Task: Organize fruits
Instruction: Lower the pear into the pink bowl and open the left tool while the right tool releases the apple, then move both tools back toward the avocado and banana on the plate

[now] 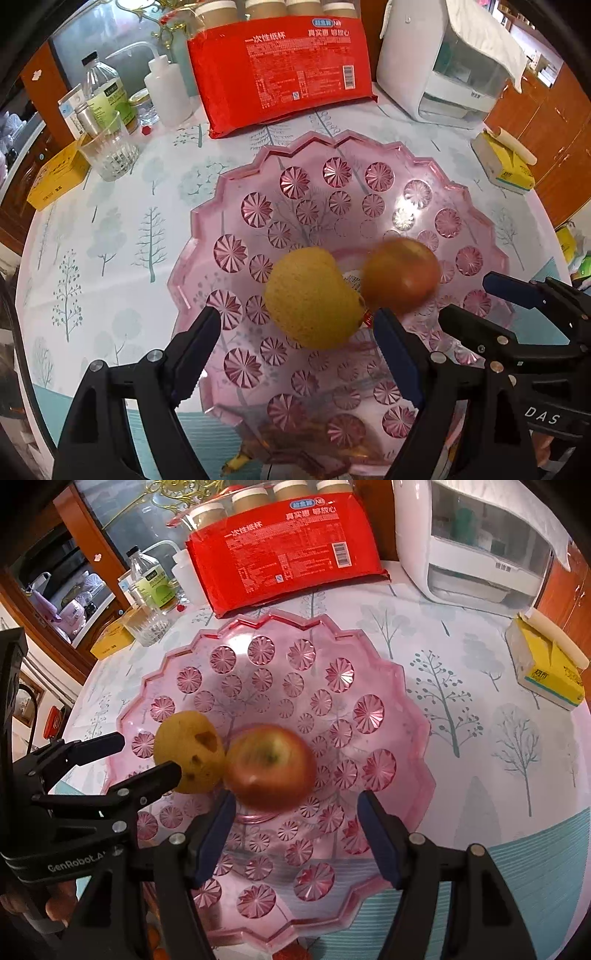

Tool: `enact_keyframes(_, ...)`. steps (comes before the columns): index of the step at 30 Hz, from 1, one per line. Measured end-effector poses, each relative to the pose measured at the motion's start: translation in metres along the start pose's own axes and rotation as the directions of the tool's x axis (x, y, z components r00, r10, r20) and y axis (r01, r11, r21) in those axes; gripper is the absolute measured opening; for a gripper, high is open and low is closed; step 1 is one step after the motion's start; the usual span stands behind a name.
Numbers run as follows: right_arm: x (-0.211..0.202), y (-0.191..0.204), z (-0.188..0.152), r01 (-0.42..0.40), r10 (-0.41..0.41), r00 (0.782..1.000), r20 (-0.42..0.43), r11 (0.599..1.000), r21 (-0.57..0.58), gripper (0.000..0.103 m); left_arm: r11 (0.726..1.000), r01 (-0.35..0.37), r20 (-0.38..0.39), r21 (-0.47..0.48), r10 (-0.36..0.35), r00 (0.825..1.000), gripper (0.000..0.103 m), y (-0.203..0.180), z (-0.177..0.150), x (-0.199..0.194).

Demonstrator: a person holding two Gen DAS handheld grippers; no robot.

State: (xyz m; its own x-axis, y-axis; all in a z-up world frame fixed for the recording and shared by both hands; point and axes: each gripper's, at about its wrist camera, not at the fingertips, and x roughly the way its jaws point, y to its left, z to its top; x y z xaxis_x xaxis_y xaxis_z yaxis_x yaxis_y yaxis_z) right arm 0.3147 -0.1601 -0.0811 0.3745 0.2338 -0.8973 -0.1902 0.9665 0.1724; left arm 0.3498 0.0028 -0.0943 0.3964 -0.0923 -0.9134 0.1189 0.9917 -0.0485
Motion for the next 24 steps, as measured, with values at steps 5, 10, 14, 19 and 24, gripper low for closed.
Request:
enact_keyframes(5, -0.011, 0.005, -0.002, -0.020, 0.020, 1.000, 0.004, 1.000, -0.010, 0.069, 1.000, -0.012, 0.021, 0.003, 0.012, 1.000, 0.084, 0.000, -0.004, -0.016)
enact_keyframes(10, -0.027, 0.013, -0.005, -0.039, 0.040, 0.999, 0.022, 0.999, -0.029, 0.069, 1.000, -0.027, 0.045, -0.002, 0.027, 0.999, 0.084, 0.001, -0.008, -0.036)
enact_keyframes(14, -0.047, 0.020, -0.008, -0.055, 0.059, 0.995, 0.075, 0.997, -0.053, 0.070, 1.000, -0.027, 0.057, -0.009, 0.027, 0.998, 0.084, 0.002, -0.015, -0.054)
enact_keyframes(19, -0.074, 0.024, -0.012, -0.101, 0.105, 0.989, 0.108, 0.994, -0.046, 0.070, 0.997, -0.081, 0.105, 0.010, 0.079, 0.991, 0.084, -0.001, -0.030, -0.088)
enact_keyframes(24, -0.100, 0.032, -0.025, -0.060, 0.068, 0.990, 0.125, 0.996, -0.065, 0.070, 0.994, -0.113, 0.141, -0.010, 0.113, 0.983, 0.084, 0.003, -0.047, -0.124)
